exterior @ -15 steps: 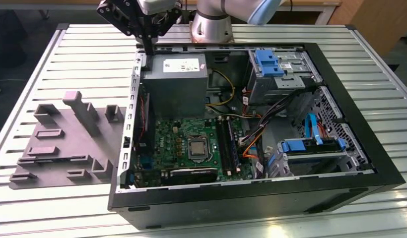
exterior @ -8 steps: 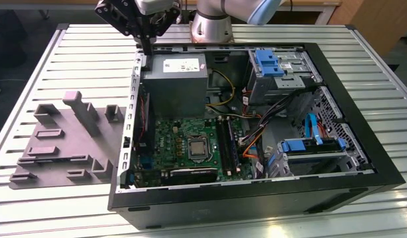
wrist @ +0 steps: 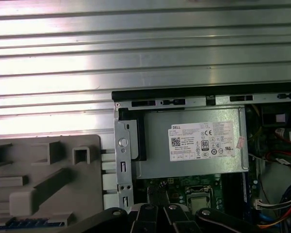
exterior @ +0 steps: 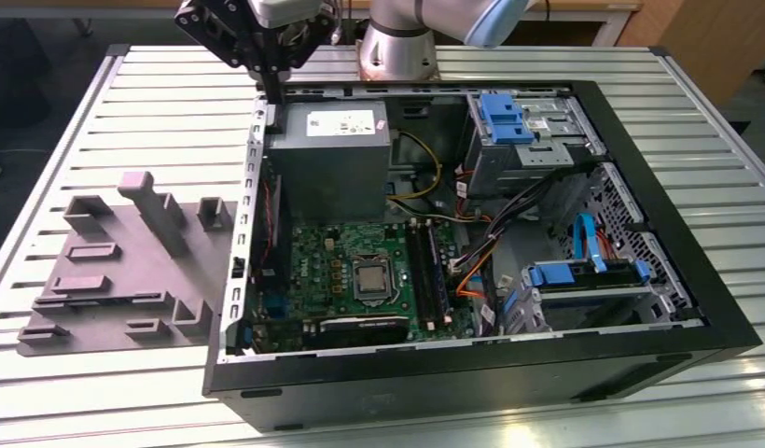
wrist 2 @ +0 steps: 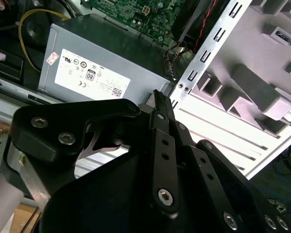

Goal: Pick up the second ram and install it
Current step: 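Reach for the second ram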

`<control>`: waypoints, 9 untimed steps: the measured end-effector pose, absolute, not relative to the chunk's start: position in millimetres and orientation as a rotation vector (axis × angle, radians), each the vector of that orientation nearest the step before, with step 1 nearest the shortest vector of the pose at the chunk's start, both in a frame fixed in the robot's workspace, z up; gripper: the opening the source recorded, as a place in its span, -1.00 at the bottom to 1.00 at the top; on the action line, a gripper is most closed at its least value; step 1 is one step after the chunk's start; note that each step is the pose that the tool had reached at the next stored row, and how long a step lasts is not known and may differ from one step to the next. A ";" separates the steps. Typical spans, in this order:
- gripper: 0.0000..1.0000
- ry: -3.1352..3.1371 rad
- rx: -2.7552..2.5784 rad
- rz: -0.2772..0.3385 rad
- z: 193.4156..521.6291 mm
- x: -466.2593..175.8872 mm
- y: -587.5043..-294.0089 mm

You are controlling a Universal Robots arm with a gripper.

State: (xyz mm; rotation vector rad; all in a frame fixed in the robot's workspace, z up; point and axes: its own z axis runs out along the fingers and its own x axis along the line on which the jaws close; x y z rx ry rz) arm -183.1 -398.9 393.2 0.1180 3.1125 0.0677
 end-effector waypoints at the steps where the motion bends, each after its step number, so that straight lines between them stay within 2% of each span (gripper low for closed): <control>1: -0.79 3.112 0.118 0.068 393.2 -183.5 -398.9; 9: -0.79 3.112 0.118 0.068 393.2 -187.7 -398.9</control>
